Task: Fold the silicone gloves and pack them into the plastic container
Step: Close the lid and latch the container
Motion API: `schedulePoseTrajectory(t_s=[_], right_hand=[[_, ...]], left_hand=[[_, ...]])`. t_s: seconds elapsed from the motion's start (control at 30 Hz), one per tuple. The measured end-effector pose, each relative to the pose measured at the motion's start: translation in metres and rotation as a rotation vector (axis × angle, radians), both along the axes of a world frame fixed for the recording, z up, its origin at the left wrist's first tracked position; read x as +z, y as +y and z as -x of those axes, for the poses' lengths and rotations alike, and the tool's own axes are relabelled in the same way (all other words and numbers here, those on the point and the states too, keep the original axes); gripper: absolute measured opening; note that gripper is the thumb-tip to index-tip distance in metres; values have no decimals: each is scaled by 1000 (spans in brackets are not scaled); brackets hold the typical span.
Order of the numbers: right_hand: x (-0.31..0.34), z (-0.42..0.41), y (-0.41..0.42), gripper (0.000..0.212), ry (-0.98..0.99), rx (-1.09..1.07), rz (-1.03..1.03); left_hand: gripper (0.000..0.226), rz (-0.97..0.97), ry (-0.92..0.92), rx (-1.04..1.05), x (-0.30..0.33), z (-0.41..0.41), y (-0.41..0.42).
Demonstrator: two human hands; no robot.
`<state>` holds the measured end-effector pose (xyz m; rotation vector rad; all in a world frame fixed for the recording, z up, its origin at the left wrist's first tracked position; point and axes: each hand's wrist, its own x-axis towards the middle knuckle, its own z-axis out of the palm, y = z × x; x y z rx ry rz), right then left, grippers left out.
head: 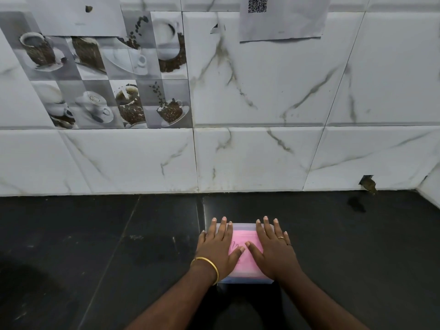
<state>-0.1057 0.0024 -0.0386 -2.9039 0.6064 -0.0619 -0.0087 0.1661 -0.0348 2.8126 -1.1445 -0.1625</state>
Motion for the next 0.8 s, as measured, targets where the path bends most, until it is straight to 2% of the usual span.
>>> schedulePoseTrajectory(t_s=[0.5,0.6,0.7,0.8], right_hand=[[0,-52,-24,76,1,37,4],[1,-61,-28,76,-3,39,-5],[0,-65,-31,75,-13,28,-15],[-1,-68,-33,76,-15,19,-29]], left_hand=[[81,-7,44,38,3,-46,-21],[74,12,50,39,4,-53,-24],[63,107,60,91,4,-56,-25],[67,371,249,380,3,-54,-25]])
